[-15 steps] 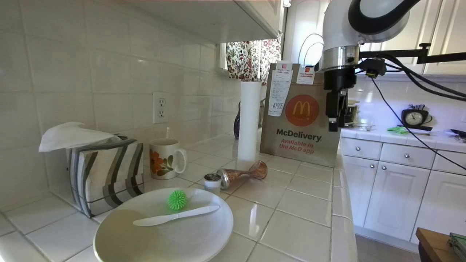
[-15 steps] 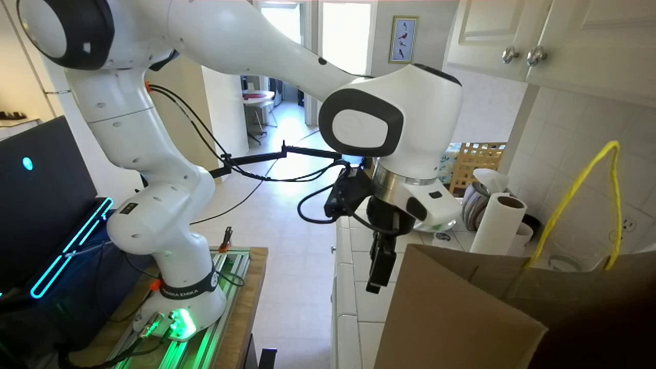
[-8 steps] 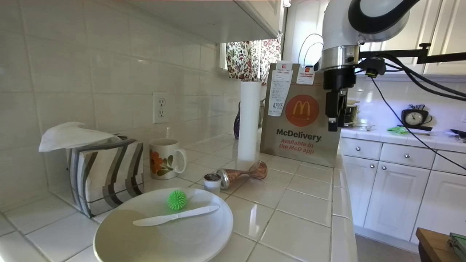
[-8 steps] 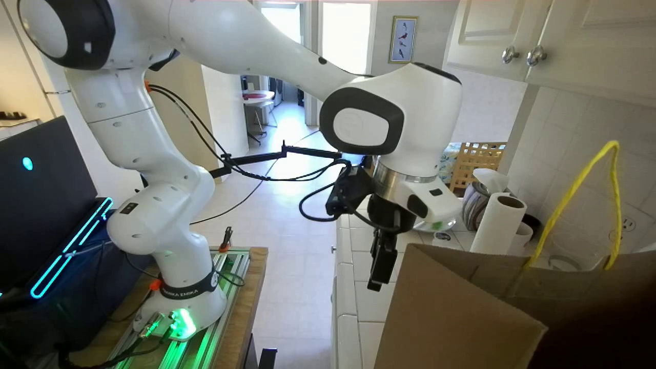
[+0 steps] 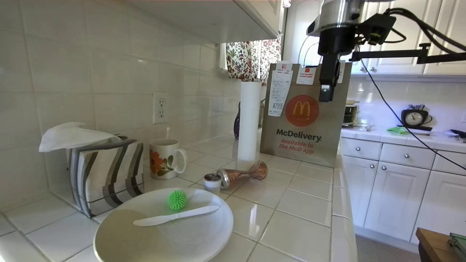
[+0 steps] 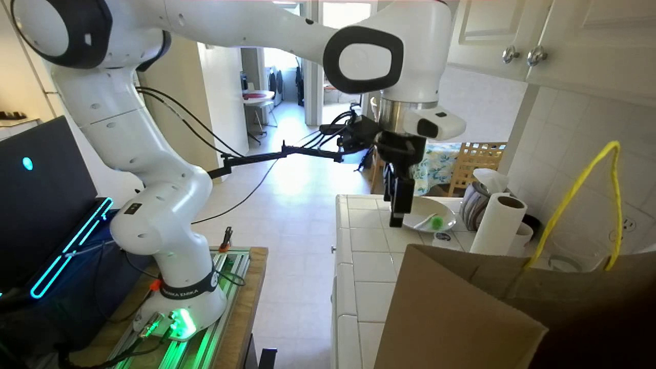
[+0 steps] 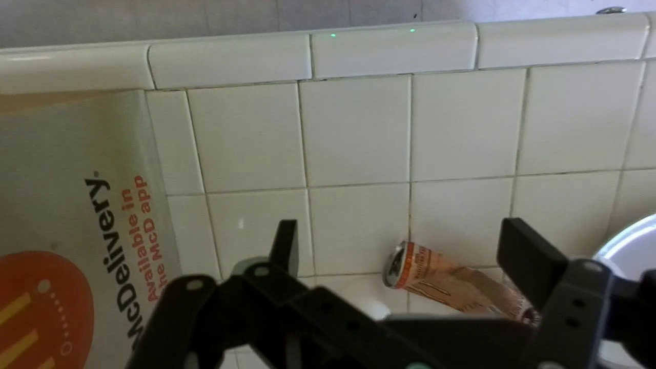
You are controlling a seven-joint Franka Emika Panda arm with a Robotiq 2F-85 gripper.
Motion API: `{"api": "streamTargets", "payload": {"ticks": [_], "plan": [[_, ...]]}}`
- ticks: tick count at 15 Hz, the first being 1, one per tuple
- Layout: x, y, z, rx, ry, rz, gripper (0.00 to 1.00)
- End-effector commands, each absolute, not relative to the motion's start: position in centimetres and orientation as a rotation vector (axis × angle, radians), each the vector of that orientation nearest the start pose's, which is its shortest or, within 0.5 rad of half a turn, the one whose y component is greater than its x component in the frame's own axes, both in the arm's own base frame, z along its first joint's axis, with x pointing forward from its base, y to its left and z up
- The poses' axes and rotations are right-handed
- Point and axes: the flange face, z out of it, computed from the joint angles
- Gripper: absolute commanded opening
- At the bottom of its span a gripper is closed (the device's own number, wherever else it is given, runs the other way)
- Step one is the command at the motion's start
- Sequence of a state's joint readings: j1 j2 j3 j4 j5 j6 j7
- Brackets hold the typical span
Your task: Put the can inside the paper bag
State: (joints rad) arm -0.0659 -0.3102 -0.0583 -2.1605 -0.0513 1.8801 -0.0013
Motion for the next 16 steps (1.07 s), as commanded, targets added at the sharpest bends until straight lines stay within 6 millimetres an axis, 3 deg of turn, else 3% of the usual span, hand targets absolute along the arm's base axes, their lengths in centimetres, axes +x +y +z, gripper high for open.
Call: {"api": "streamTargets", "payload": {"ticks": [1, 6, 16], "plan": [[45.1, -3.7, 57.0, -3.136, 0.113, -0.135, 1.00], [44.0, -1.4, 60.1, -3.140, 0.014, -0.370, 1.00], [43.9, 2.2, 59.5, -3.145, -0.150, -0.553, 1.00]]}}
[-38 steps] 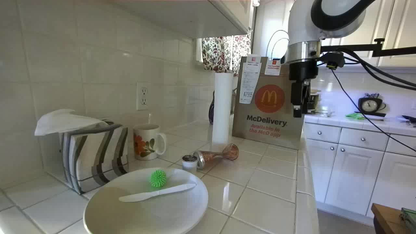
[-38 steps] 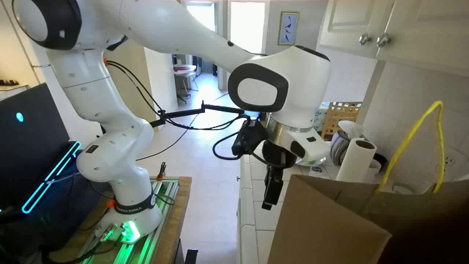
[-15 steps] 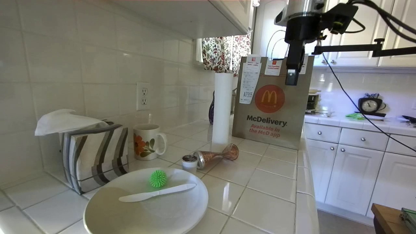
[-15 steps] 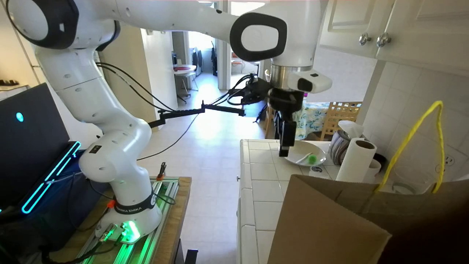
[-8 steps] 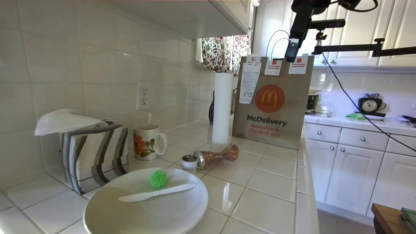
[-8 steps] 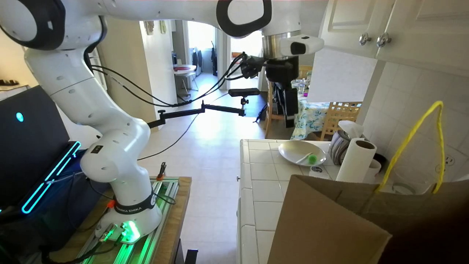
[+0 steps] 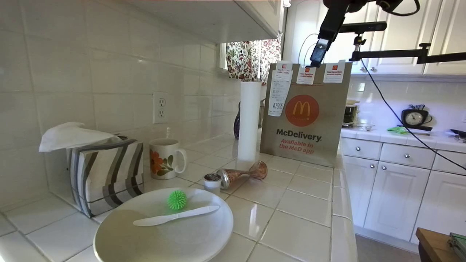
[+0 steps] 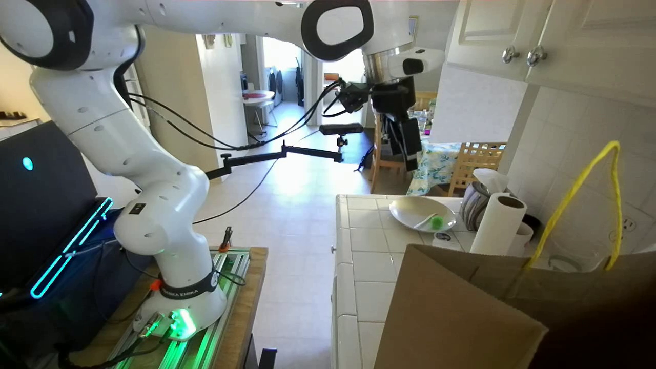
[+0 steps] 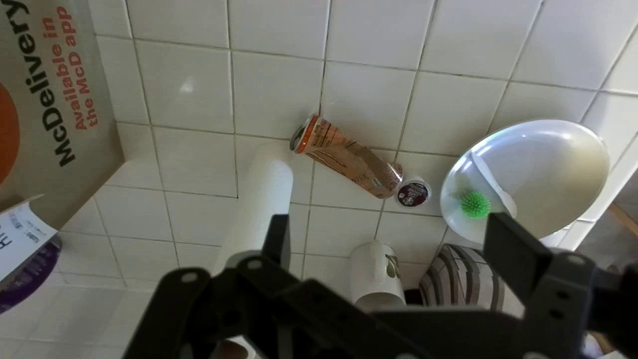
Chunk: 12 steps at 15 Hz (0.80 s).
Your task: Put the can inside the paper bag
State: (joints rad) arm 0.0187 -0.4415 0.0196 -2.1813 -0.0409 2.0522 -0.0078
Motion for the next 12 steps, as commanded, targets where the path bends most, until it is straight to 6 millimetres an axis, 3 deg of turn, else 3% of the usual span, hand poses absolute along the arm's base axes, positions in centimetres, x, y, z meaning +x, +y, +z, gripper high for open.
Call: {"api": "streamTargets", "payload": {"ticks": [1, 3, 9, 12], "plan": [[43.8, 2.4, 59.4, -3.147, -0.172, -0.560, 1.00], [44.8, 2.4, 59.3, -3.146, -0.141, -0.521, 1.00], [44.6, 2.5, 59.3, -3.147, -0.165, -0.529, 1.00], [45.1, 4.1, 58.8, -3.180, -0.371, -0.498, 1.00]]}}
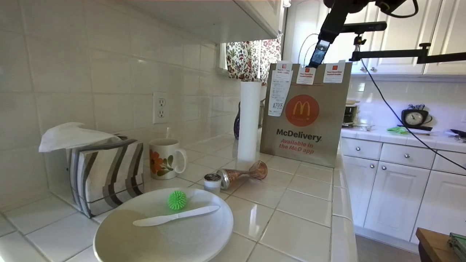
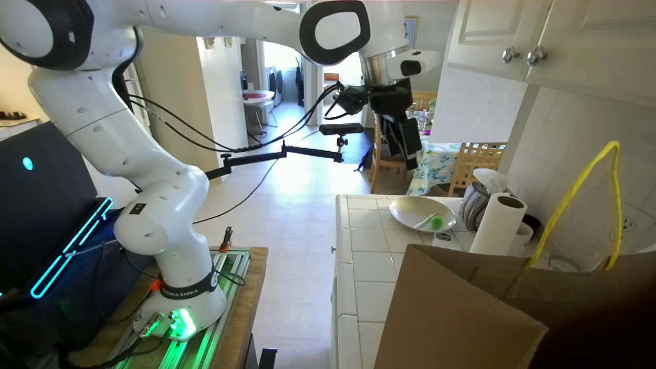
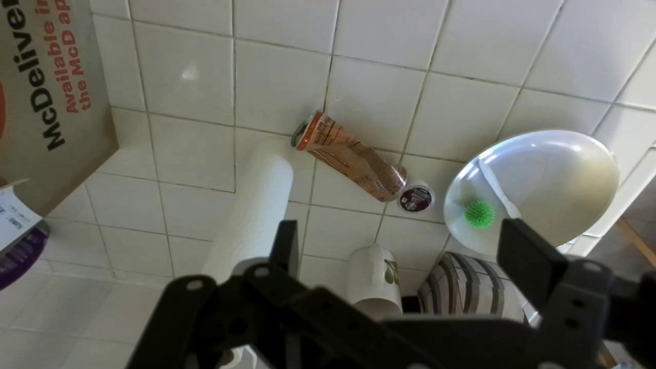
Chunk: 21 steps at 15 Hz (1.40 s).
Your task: Put the can inside the paper bag
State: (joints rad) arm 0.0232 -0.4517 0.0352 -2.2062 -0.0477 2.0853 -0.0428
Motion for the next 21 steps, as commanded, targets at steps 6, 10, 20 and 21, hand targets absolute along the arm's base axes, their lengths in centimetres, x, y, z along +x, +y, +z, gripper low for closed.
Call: {"api": "streamTargets", "payload": {"ticks": [6, 10, 20, 21], "plan": [[44.0, 10.6, 58.0, -3.257, -0.857, -0.441, 1.00], [43.1, 12.6, 58.0, -3.256, -1.153, -0.458, 1.00], [43.8, 12.5, 56.8, -3.360, -1.230, -0.432, 1.00], [44.1, 12.5, 56.2, -3.368, -1.273, -0.418, 1.00]]}}
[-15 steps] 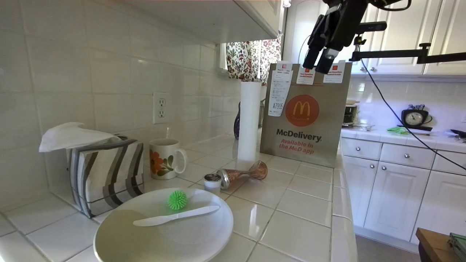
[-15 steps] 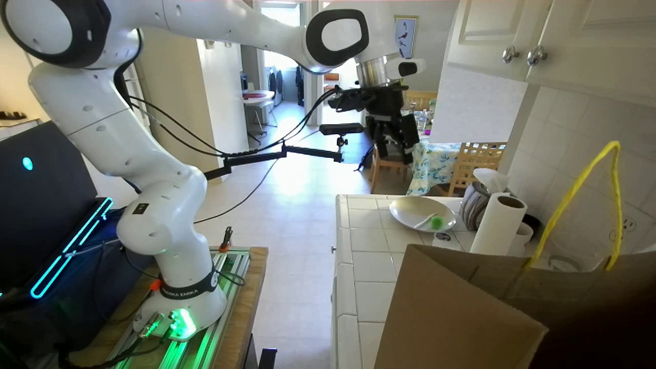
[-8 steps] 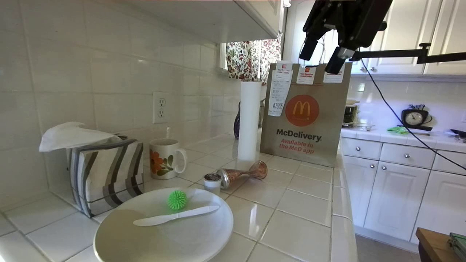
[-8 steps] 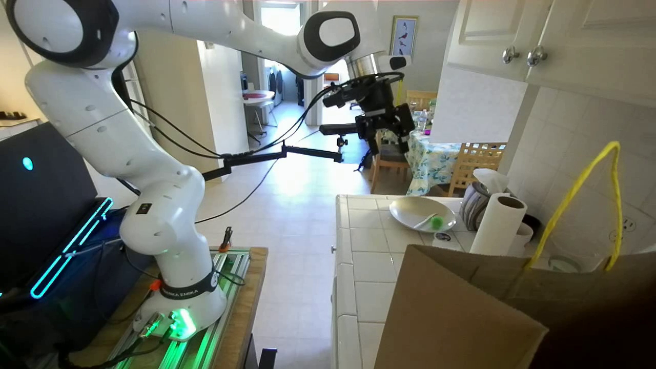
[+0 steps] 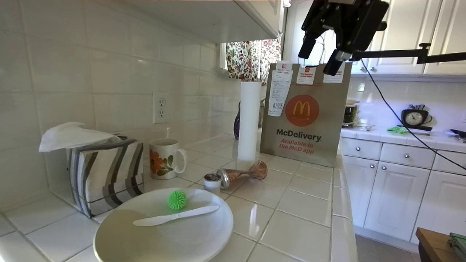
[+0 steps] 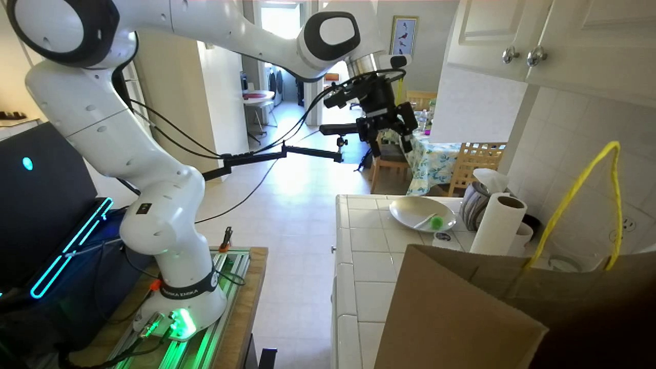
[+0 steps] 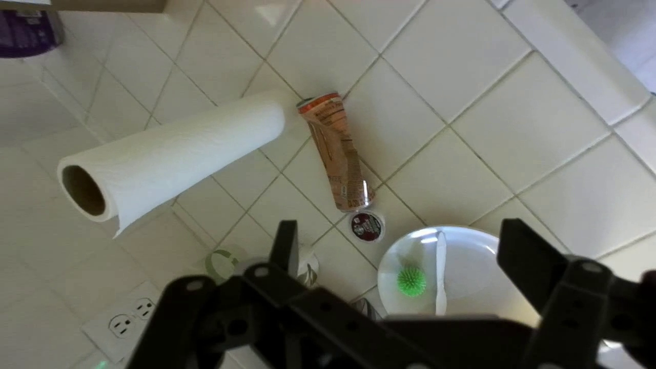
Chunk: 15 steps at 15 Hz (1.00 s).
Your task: Put the can inside the paper bag
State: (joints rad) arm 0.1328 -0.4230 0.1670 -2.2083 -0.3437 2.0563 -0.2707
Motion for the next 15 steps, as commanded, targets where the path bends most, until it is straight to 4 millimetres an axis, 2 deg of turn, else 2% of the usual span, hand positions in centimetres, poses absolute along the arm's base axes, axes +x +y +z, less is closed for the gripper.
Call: {"api": "streamTargets", "payload": {"ticks": [1, 4, 8, 15], "plan": [[44.6, 12.3, 55.2, -3.379, -1.320, -0.399, 1.00], [46.1, 12.2, 52.8, -3.379, -1.429, -0.357, 1.00], [47.7, 11.5, 48.1, -3.404, -1.519, -0.347, 1.00], [49.7, 10.4, 40.6, -3.365, -1.577, -0.481, 1.00]]}}
